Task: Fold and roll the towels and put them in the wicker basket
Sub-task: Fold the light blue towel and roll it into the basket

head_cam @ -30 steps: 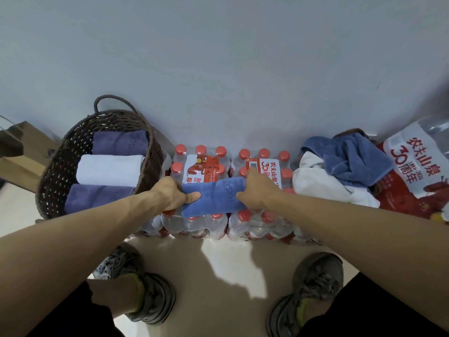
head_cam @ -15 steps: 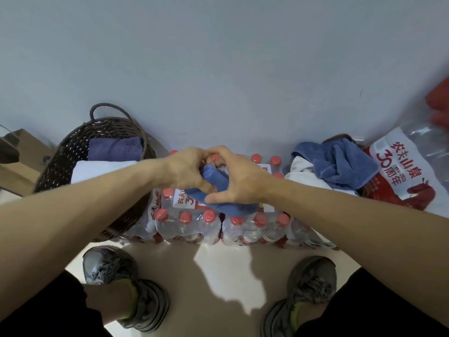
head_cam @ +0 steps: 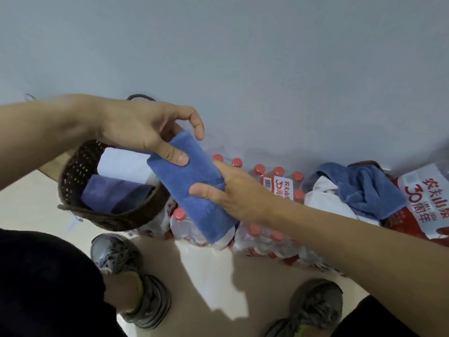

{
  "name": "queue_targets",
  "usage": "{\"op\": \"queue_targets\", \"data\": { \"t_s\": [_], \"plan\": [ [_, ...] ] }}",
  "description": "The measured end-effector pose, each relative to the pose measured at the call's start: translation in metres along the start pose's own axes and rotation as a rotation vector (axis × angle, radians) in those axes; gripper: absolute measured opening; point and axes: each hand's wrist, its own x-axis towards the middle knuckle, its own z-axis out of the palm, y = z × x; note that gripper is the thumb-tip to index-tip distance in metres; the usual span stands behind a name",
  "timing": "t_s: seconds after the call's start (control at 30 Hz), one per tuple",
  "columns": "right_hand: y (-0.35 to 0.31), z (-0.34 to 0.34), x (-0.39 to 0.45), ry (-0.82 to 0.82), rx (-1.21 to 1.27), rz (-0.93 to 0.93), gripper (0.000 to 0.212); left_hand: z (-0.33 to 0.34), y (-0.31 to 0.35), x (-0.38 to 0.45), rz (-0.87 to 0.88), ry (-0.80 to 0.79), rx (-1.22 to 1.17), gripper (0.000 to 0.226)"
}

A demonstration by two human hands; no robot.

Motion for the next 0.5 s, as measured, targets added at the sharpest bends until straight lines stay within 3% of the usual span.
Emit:
{"op": "queue_targets", "data": {
  "t_s": [0.13,0.23,0.37,0.5],
  "plan": [
    [-0.022,0.018,0.033,0.105,-0.15,-0.051,0.044,-0.032,-0.023,-0.022,-0.004,-0.021,-0.045,0.039],
    [-0.033,0.02,0.065,0.017,-0.215,-0.018,0.052,-0.049,-0.047,-0.036,-0.037,0.055,0.066,0.031],
    [-0.041,0.032,0.114,-0.162,-0.398,-0.047,0.043,-0.067,-0.094,-0.046,-0.192,0.263,0.152,0.032],
    [-0.043,0.055,0.152,-0.322,-0.423,0.009,0.045,-0.069,-0.133,-0.051,-0.365,0.286,0.266,0.03]
  ]
}}
